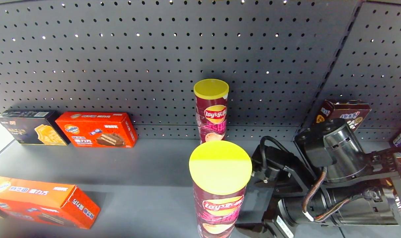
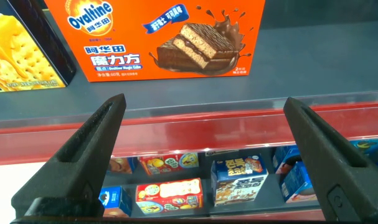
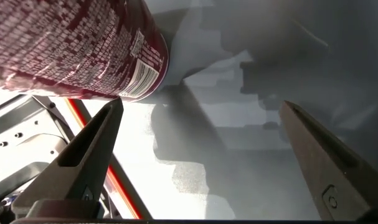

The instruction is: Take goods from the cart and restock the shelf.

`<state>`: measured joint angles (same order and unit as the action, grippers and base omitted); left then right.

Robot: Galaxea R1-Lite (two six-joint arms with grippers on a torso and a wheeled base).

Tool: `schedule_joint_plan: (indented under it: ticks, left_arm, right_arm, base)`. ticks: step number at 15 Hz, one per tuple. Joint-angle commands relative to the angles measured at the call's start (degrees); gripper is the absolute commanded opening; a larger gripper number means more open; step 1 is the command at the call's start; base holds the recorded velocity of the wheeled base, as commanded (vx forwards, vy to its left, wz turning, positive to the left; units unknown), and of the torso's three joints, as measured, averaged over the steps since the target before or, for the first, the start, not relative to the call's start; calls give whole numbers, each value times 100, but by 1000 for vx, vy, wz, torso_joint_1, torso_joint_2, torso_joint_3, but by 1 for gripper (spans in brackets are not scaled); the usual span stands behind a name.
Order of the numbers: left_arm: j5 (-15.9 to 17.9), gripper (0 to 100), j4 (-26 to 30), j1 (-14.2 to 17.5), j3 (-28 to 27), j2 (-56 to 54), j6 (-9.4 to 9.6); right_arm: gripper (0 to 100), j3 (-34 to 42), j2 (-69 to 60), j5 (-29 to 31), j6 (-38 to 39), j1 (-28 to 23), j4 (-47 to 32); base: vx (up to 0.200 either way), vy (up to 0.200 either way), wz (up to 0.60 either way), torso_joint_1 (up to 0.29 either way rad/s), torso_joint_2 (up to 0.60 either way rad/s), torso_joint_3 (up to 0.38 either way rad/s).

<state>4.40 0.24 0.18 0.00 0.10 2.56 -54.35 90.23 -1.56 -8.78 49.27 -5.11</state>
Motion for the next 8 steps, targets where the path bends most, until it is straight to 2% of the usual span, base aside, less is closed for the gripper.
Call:
schedule_joint_plan:
  ticks: [1, 8]
  left_arm:
    - [-1, 100, 2, -1, 0, -1, -1]
    - [-1, 100, 2, -1, 0, -1, -1]
  right_arm:
    - [100, -6, 20, -2, -1, -6, 1]
    - [100, -32, 126, -2, -1, -6, 10]
  base:
    - [0, 0, 0, 0, 0, 0]
    - [0, 0, 0, 0, 0, 0]
